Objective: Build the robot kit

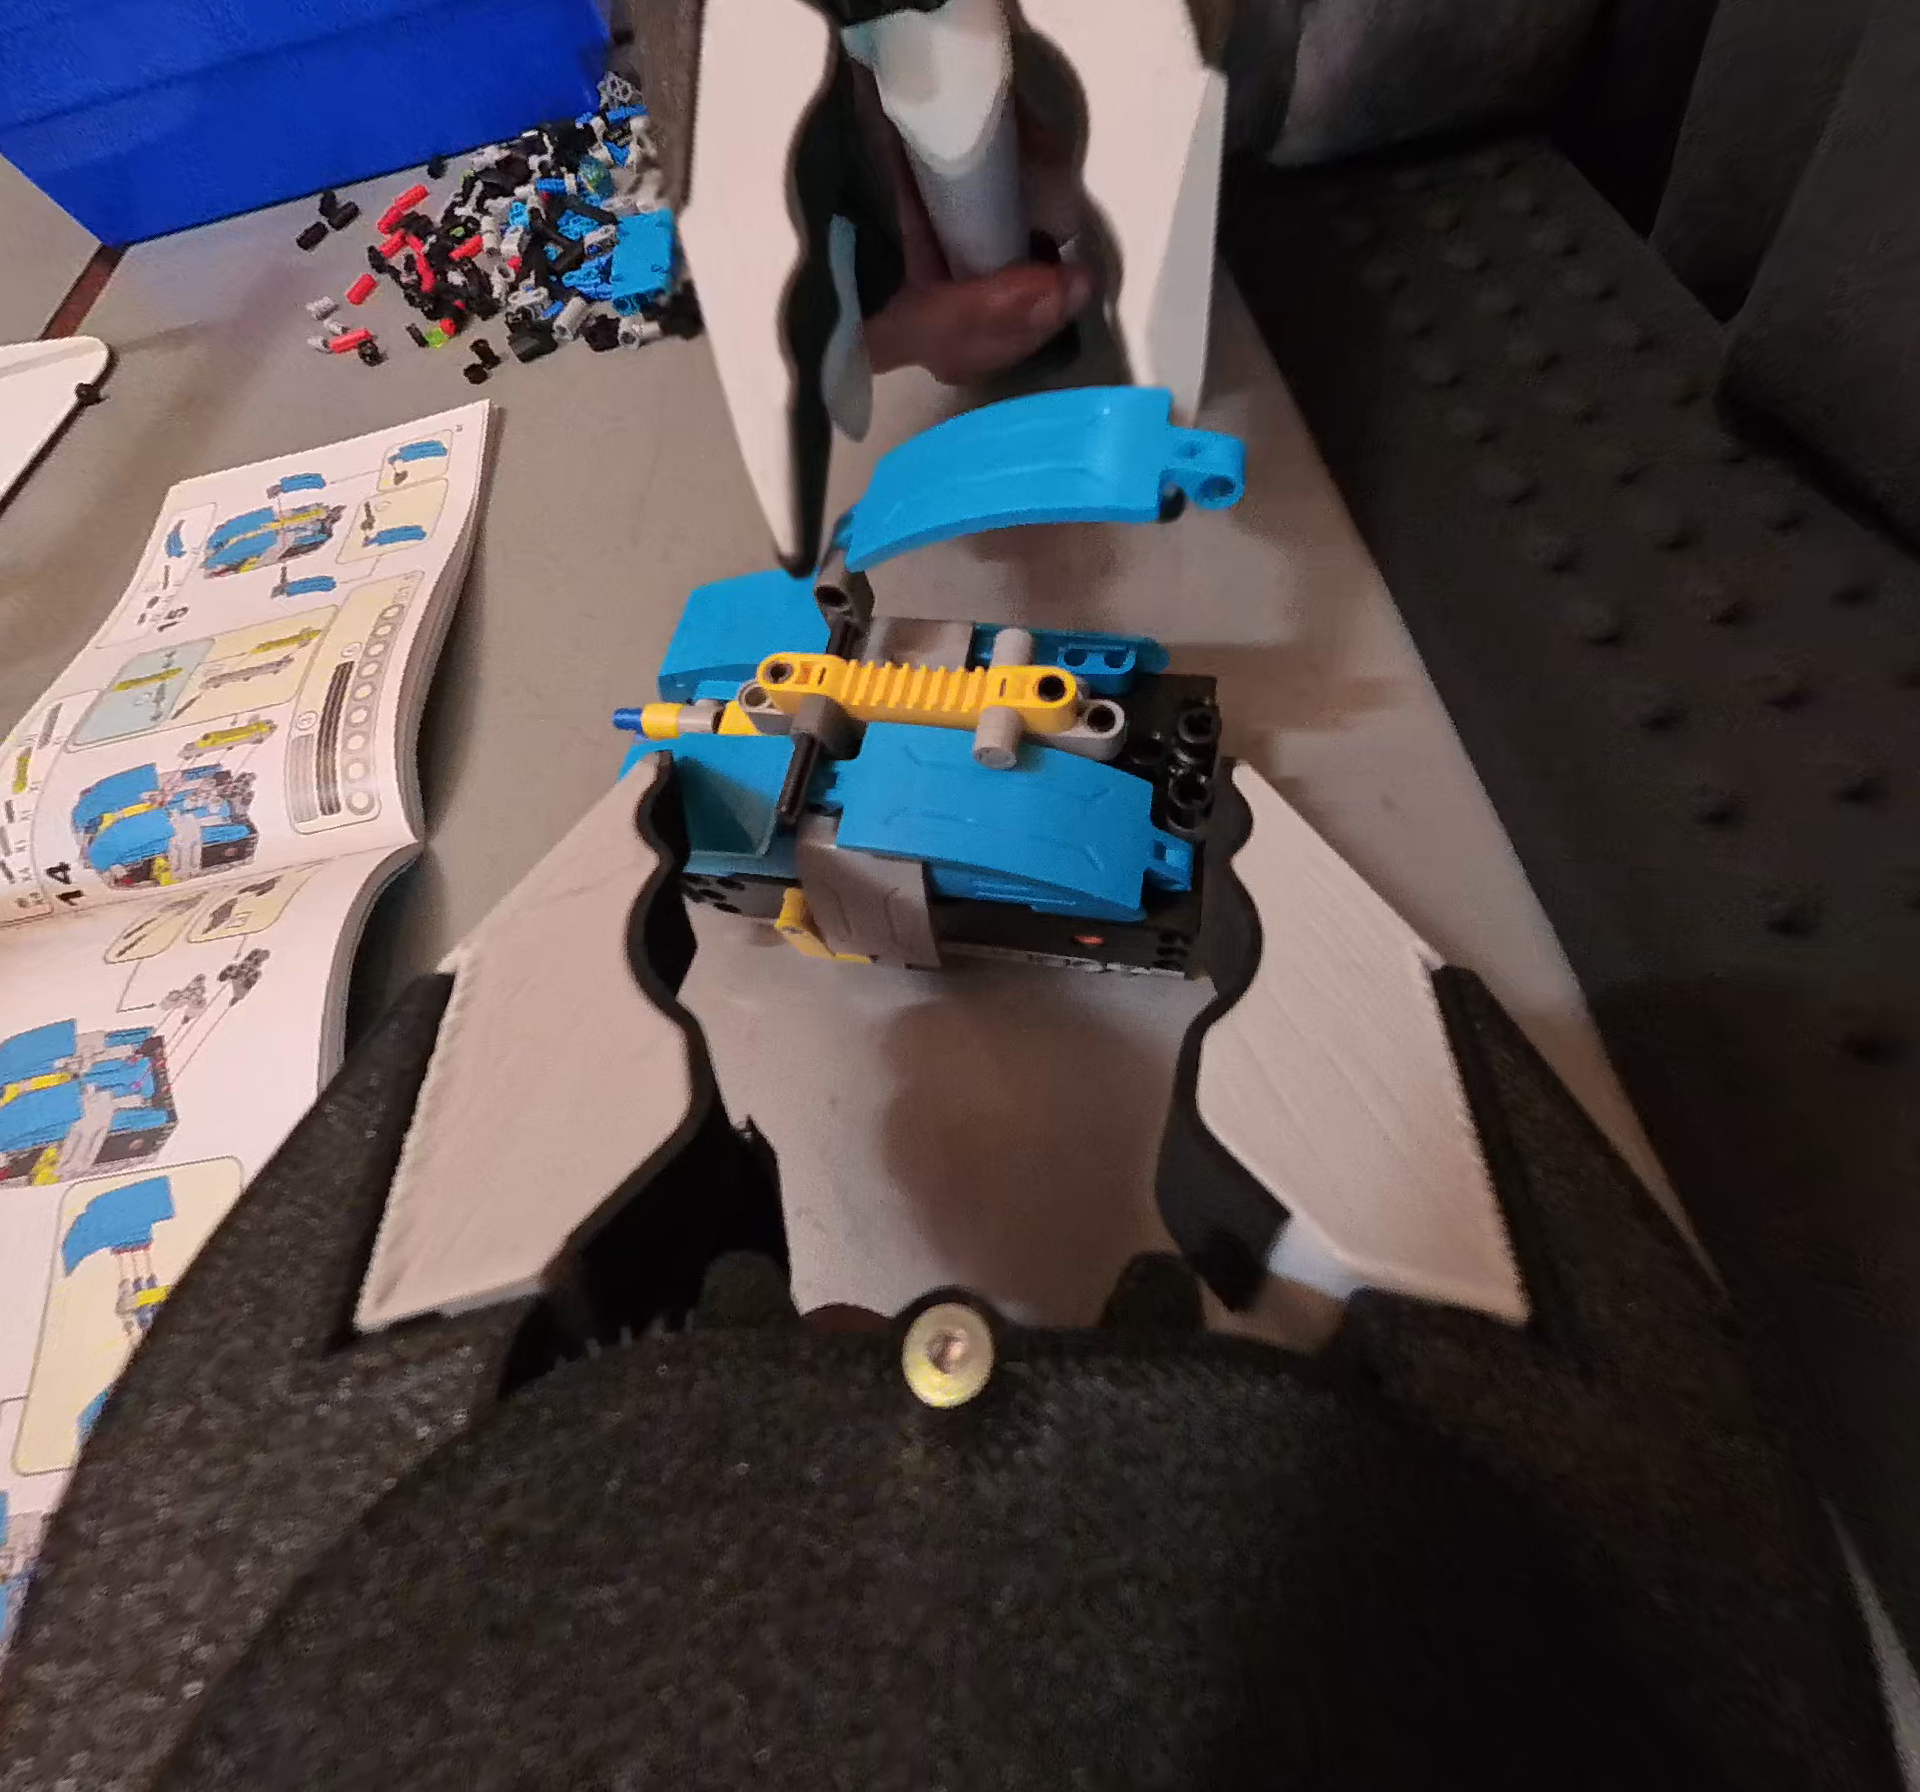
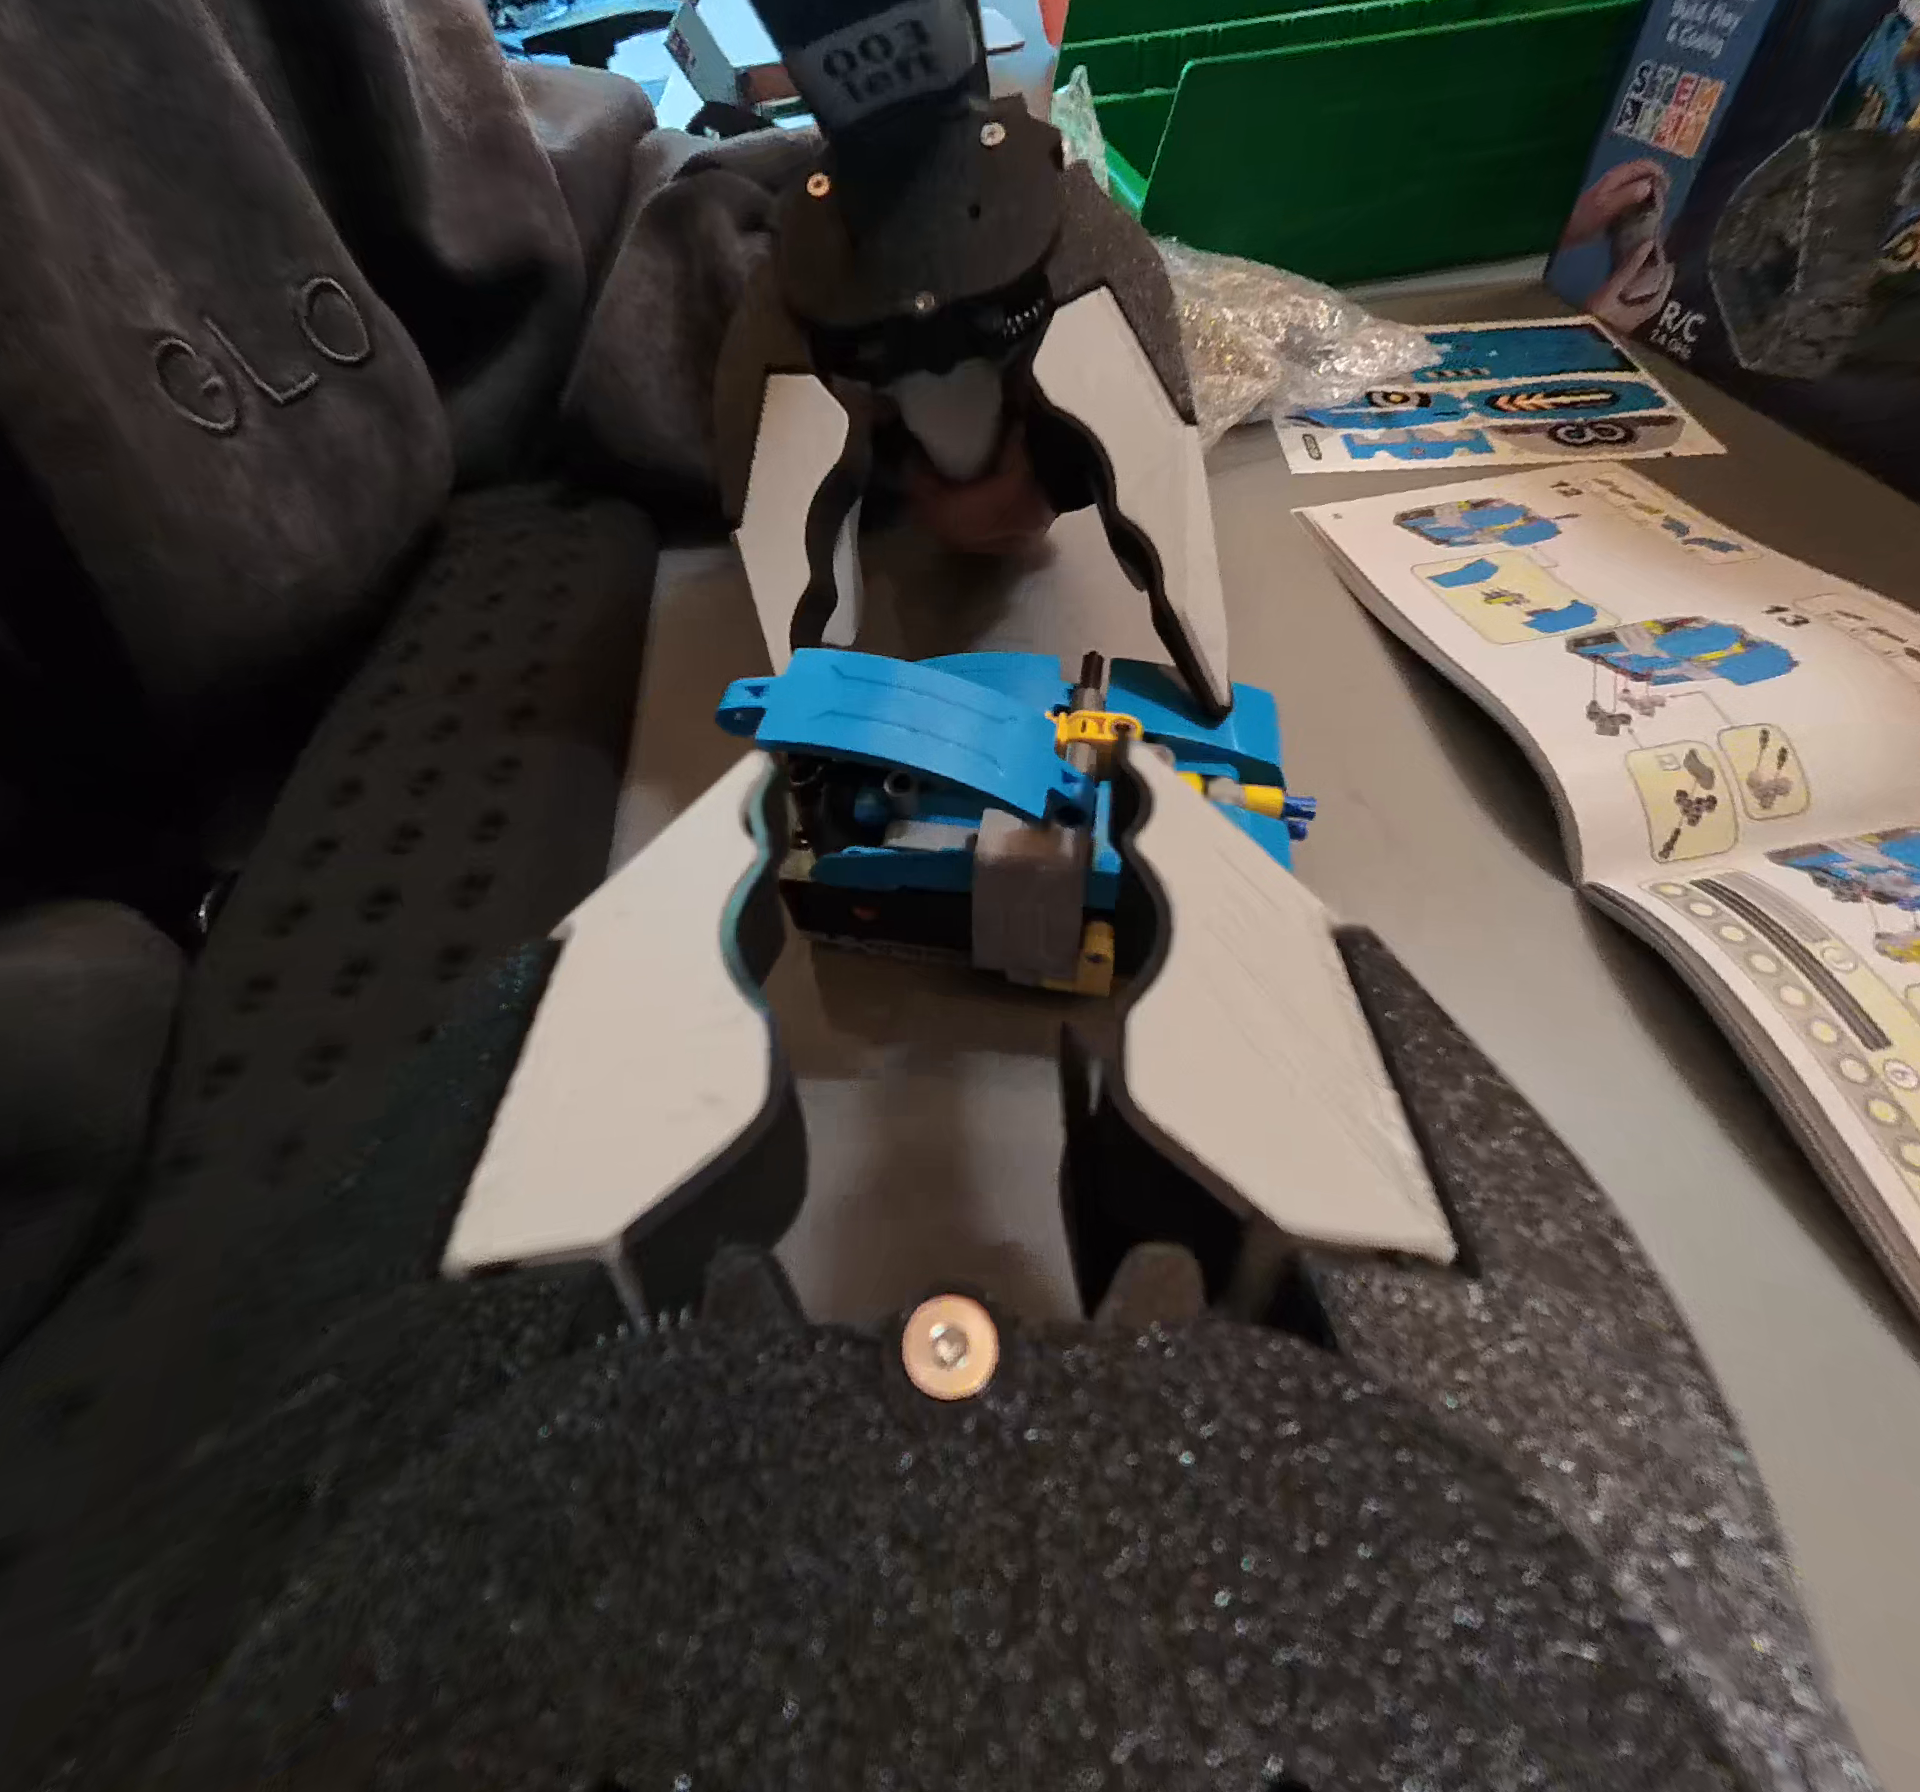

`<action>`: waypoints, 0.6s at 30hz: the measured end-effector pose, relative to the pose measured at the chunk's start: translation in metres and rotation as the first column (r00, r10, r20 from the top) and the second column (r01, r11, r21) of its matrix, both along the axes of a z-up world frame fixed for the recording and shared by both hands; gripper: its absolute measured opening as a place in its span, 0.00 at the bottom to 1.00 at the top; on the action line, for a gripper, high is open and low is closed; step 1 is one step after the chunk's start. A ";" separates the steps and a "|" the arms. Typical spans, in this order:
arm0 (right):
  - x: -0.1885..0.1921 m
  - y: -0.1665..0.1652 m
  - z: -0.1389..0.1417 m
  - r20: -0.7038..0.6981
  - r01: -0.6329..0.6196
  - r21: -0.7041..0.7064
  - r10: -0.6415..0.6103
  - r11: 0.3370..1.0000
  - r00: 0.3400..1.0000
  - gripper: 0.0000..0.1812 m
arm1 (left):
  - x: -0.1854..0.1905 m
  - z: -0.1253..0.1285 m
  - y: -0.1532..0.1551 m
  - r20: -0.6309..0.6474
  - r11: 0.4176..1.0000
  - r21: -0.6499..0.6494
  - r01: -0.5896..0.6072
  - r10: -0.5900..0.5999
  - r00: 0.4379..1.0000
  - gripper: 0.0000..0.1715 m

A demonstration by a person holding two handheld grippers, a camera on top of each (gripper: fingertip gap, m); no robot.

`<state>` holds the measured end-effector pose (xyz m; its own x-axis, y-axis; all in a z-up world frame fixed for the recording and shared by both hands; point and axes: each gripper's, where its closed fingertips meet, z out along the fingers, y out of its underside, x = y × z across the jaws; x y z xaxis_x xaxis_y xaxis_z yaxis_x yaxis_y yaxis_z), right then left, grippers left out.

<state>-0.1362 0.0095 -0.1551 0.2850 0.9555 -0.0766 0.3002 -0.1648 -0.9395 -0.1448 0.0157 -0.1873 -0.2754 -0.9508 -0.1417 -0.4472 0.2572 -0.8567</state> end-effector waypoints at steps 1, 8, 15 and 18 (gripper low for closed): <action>-0.002 0.001 -0.002 0.006 0.003 -0.003 -0.003 1.000 1.000 0.30 | 0.000 0.000 0.000 0.002 1.000 0.000 0.001 -0.001 1.000 0.58; 0.000 0.017 -0.016 0.132 0.106 0.093 -0.118 0.990 0.984 0.13 | -0.001 0.000 0.000 0.004 1.000 0.002 0.001 -0.001 1.000 0.58; 0.002 0.024 -0.012 0.140 0.148 0.214 -0.181 0.966 0.973 0.07 | 0.000 0.000 0.000 0.002 1.000 -0.007 -0.003 0.003 1.000 0.58; 0.002 0.025 -0.012 0.179 0.129 0.332 -0.197 0.934 0.964 0.05 | -0.001 -0.001 -0.001 0.003 1.000 0.005 0.002 -0.002 1.000 0.58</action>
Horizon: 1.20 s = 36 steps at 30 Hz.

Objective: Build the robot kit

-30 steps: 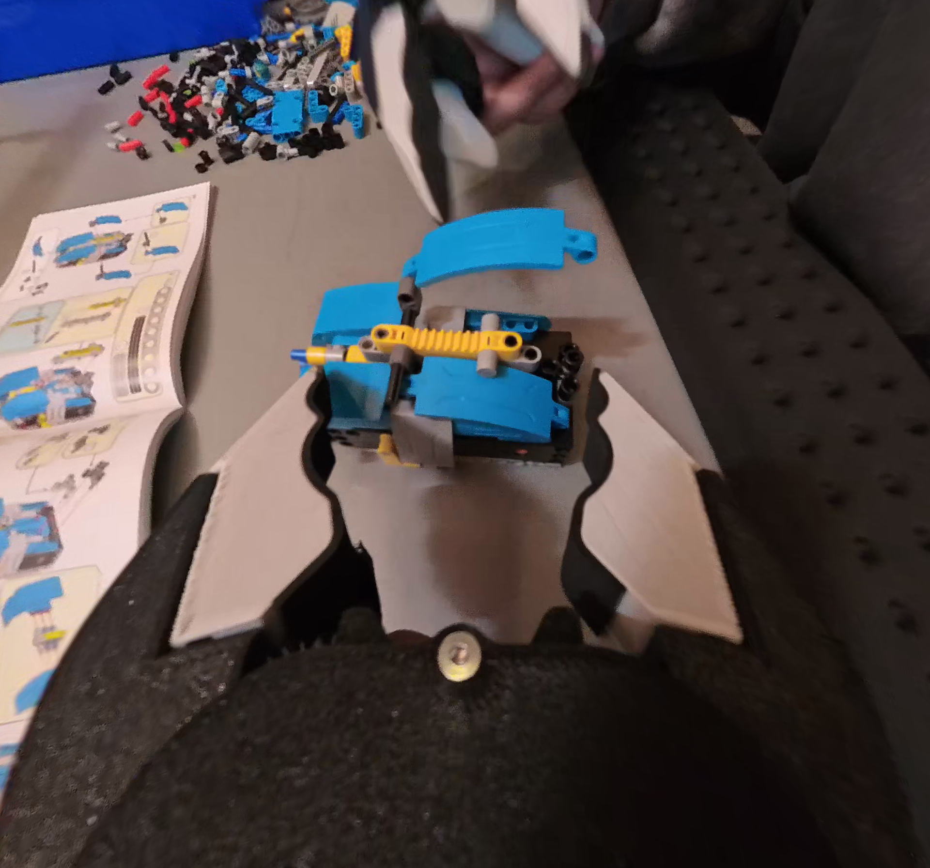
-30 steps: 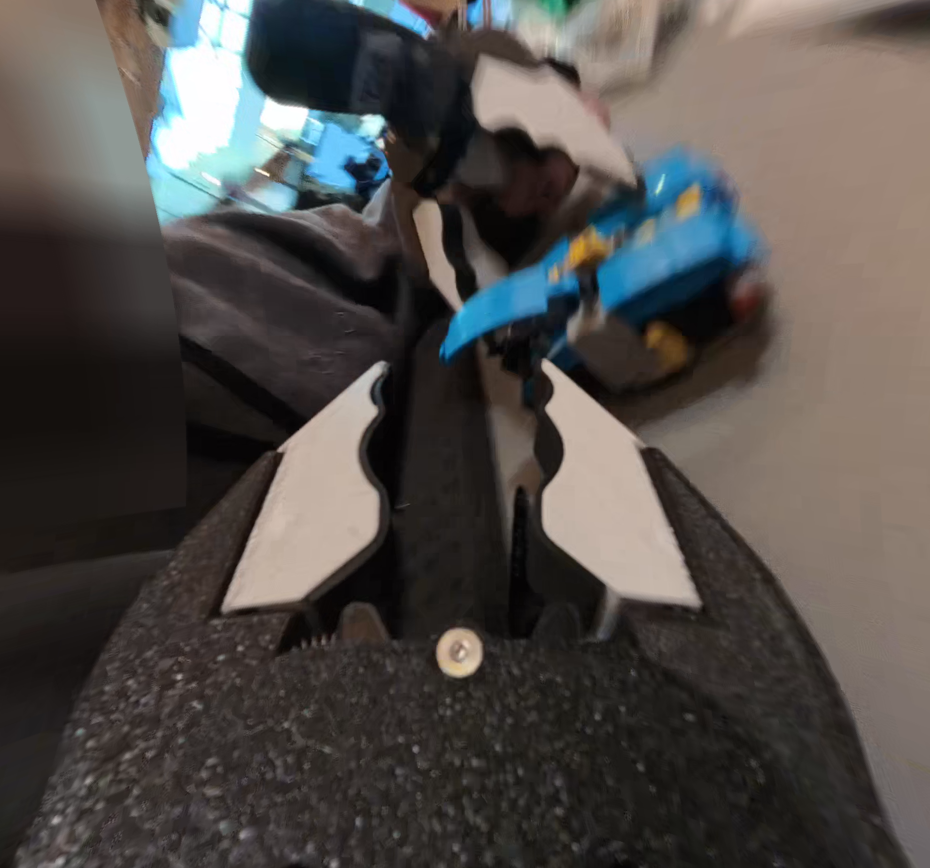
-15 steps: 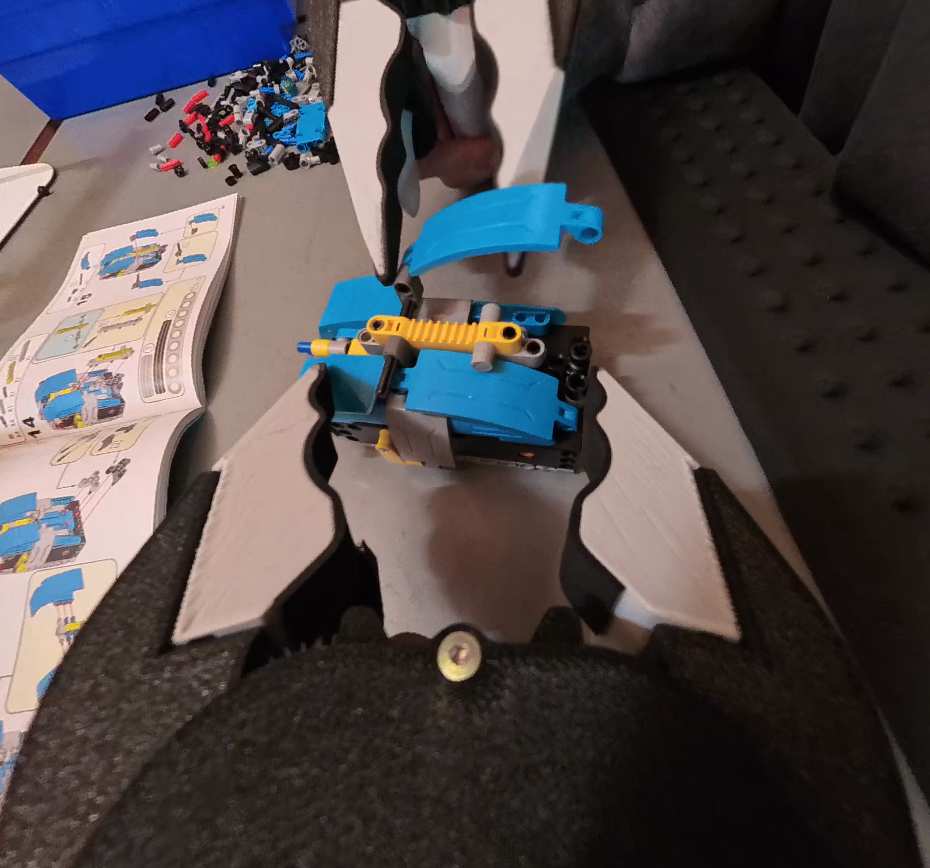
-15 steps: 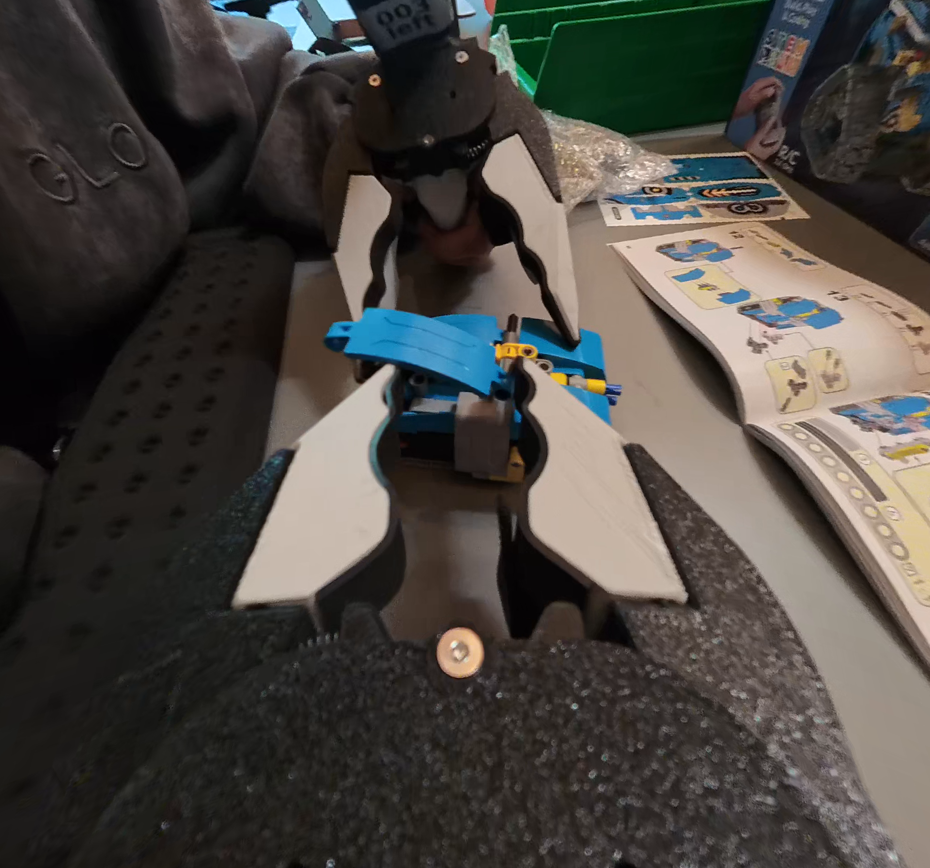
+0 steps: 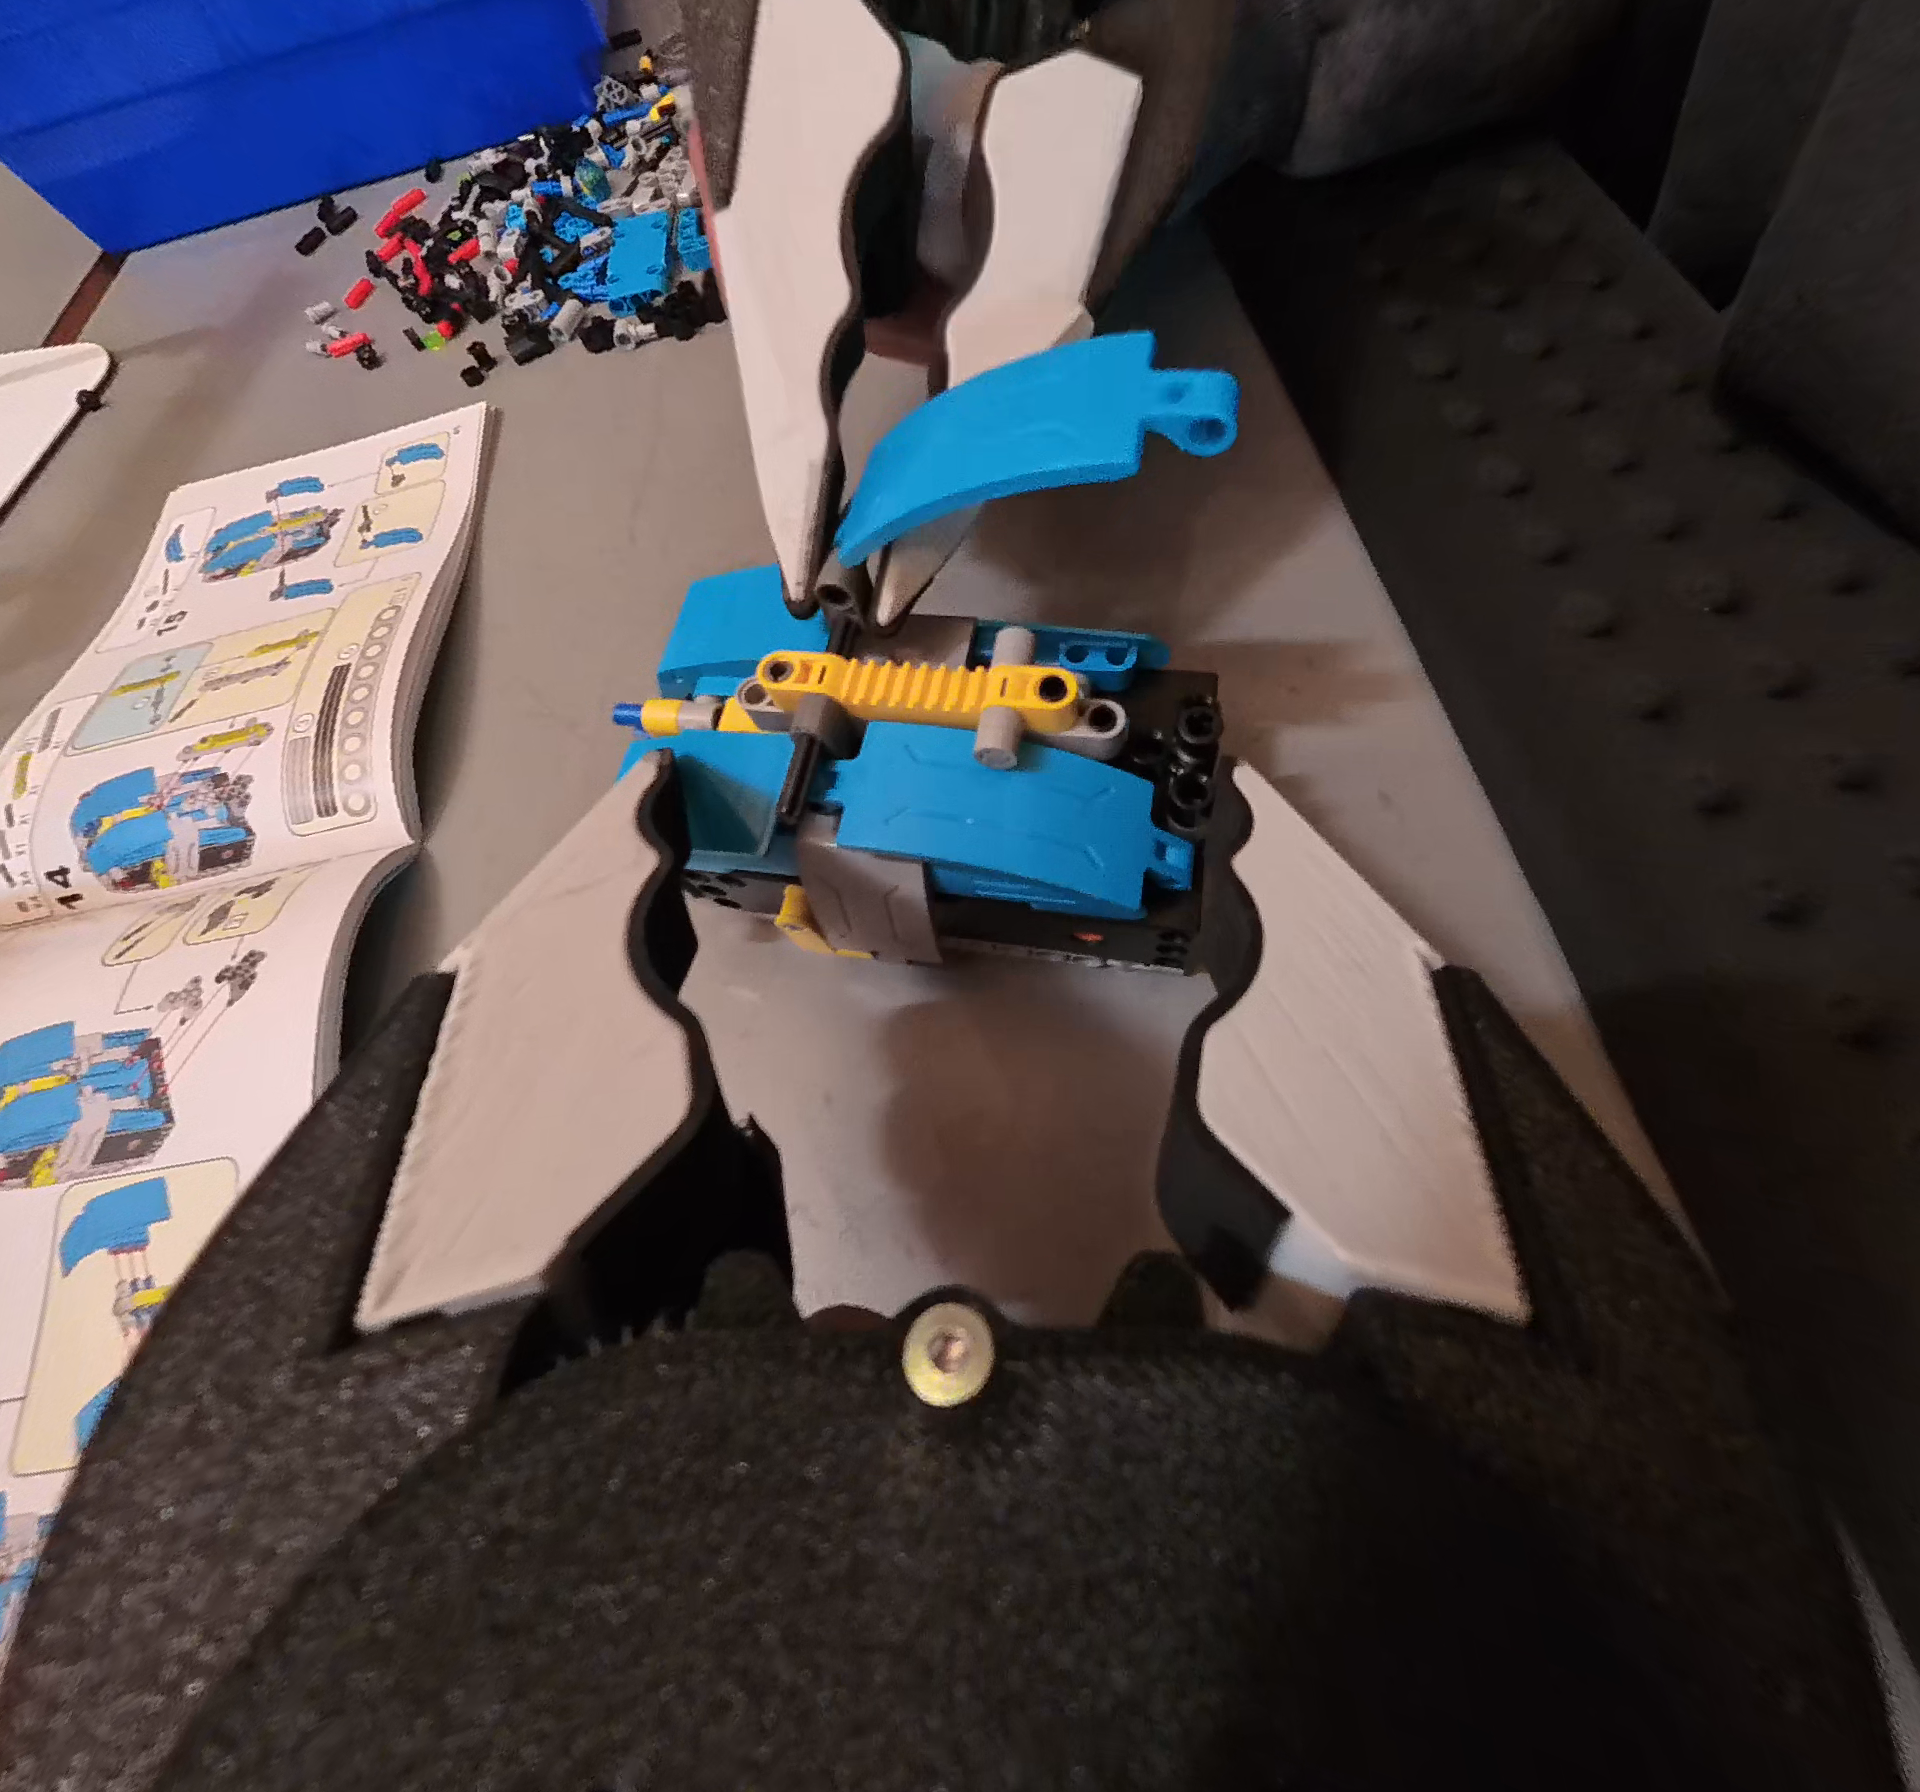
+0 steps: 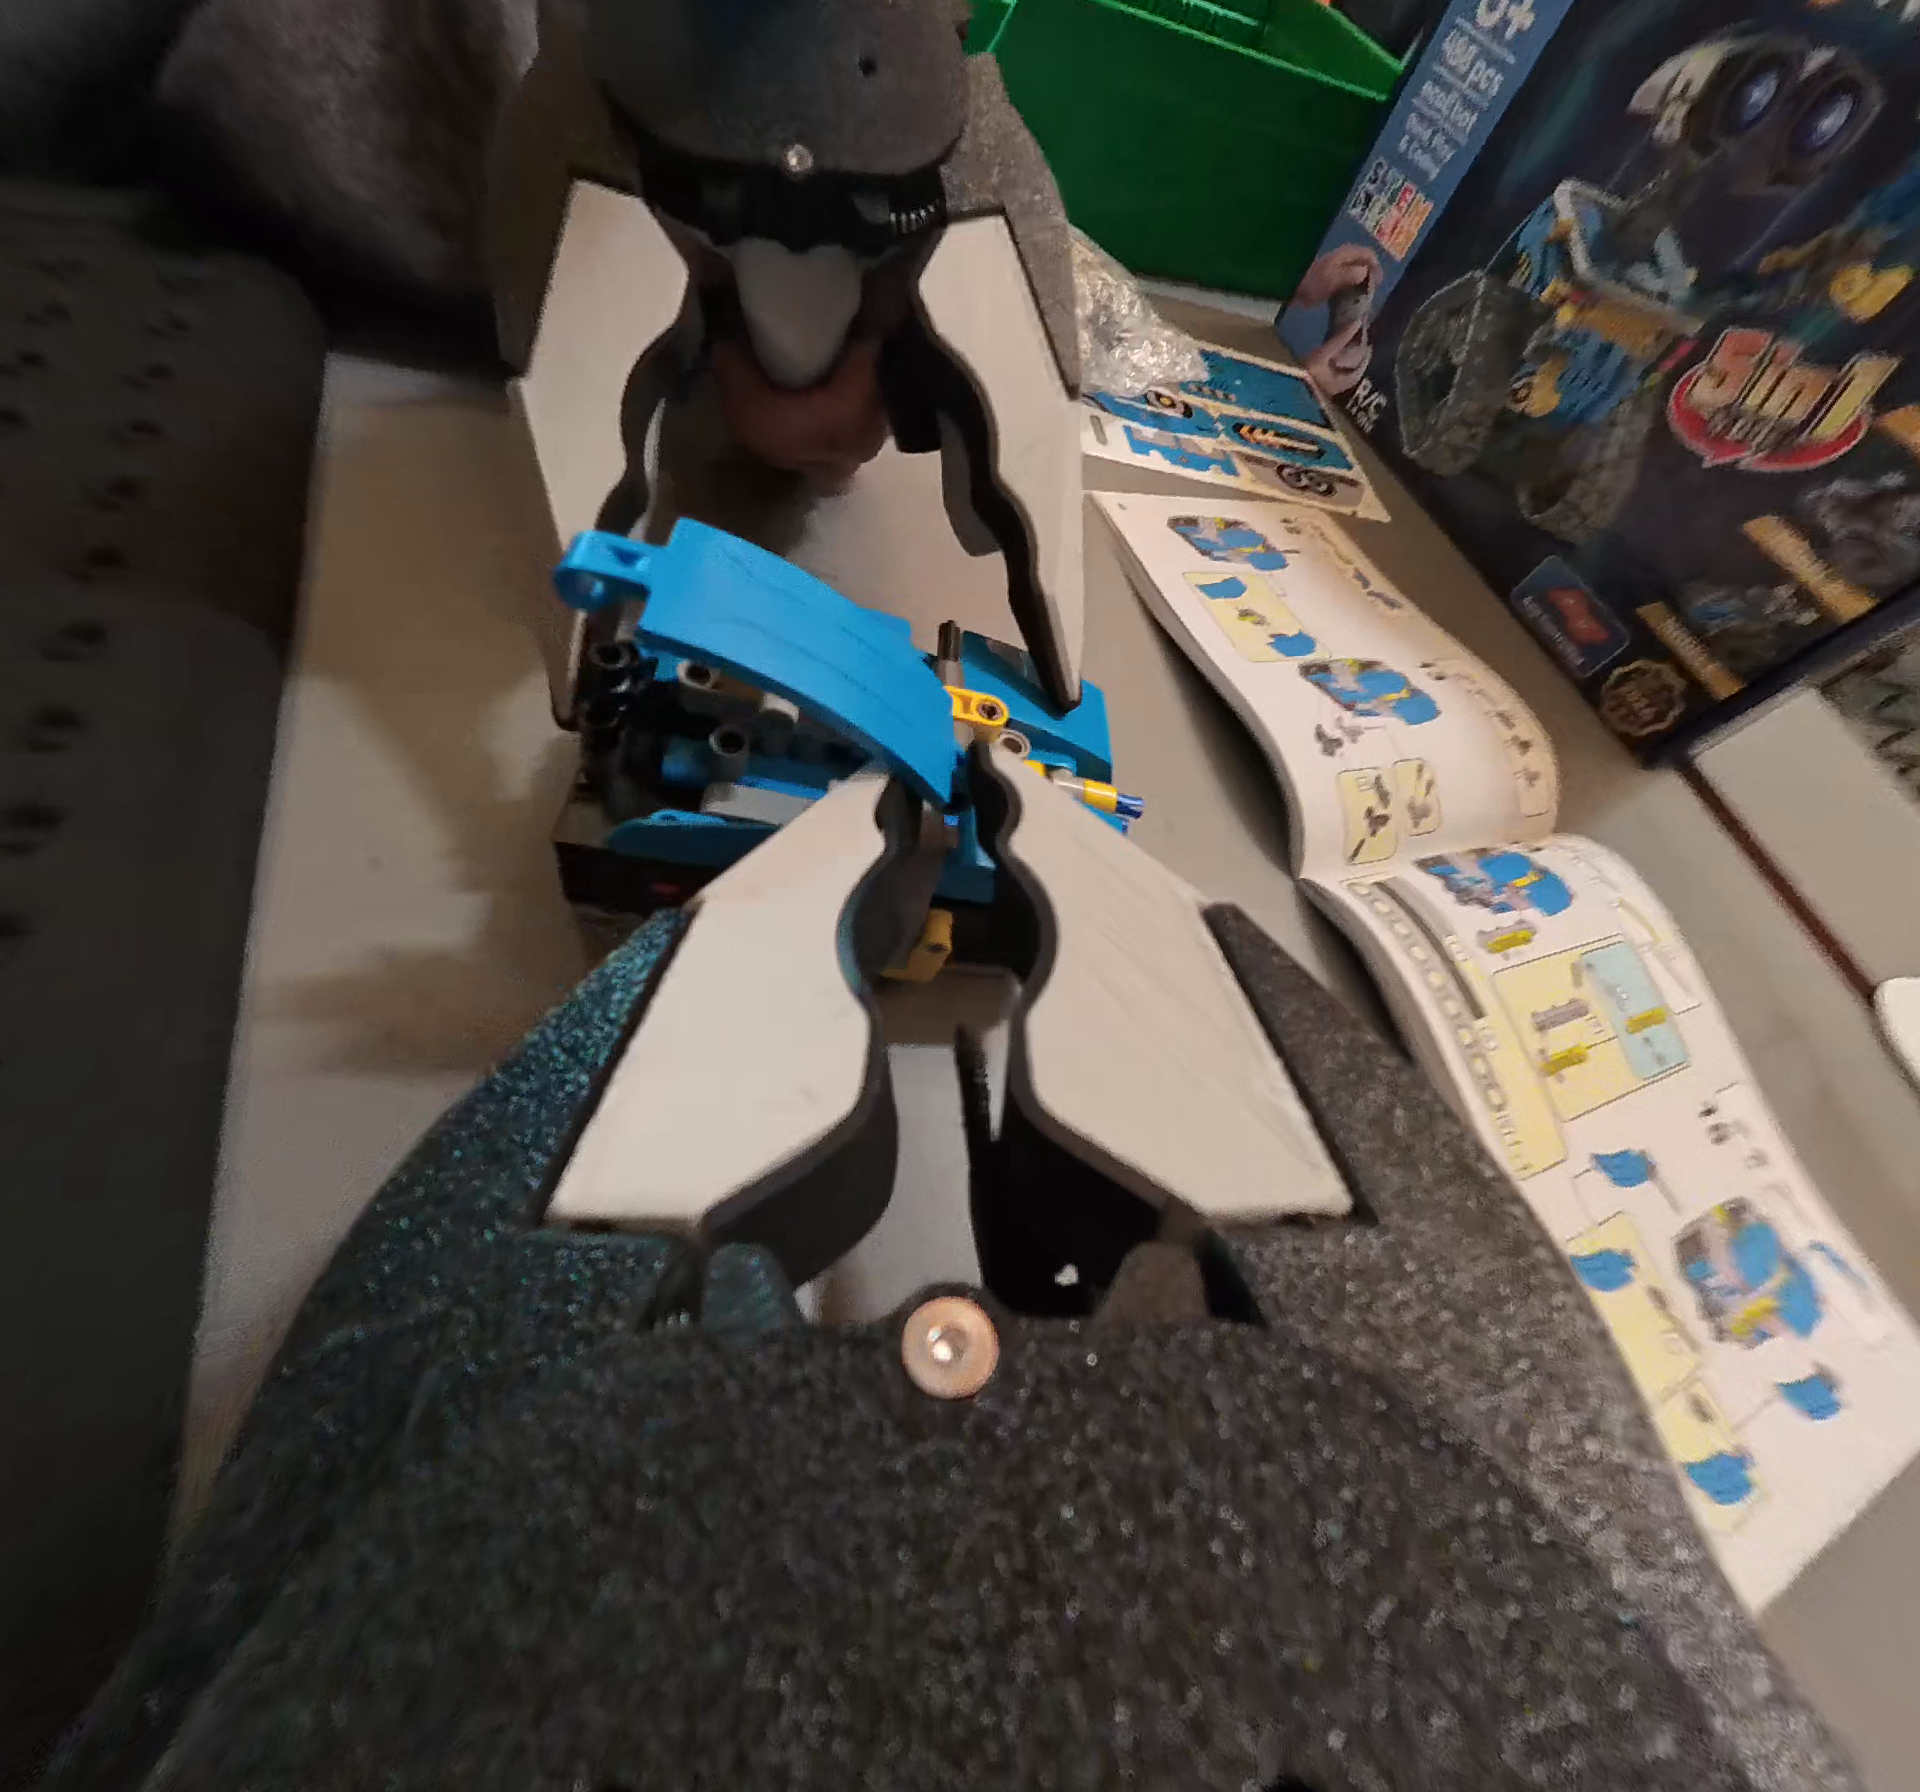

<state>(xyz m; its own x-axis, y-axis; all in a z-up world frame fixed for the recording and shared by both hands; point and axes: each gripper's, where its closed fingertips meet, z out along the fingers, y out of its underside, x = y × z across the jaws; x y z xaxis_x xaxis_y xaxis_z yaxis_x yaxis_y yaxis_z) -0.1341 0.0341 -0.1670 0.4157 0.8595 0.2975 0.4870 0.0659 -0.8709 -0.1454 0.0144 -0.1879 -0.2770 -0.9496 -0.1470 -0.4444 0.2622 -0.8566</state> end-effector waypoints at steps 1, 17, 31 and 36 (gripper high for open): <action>0.000 0.000 0.000 0.027 -0.007 0.049 0.006 0.999 1.000 0.05 | 0.000 0.000 0.000 0.000 1.000 0.000 0.001 -0.001 1.000 0.58; 0.000 -0.003 -0.001 -0.022 -0.003 -0.082 0.002 0.997 1.000 0.05 | 0.000 0.000 -0.003 0.004 1.000 -0.008 0.007 -0.007 1.000 0.58; 0.004 -0.006 -0.002 -0.213 -0.026 -0.409 -0.068 0.912 0.975 0.04 | 0.002 0.000 -0.005 0.016 1.000 -0.004 0.007 -0.007 1.000 0.57; 0.006 -0.006 -0.002 -0.133 0.015 -0.323 -0.061 0.946 0.989 0.04 | 0.002 0.001 -0.005 0.019 1.000 0.000 0.007 -0.007 1.000 0.57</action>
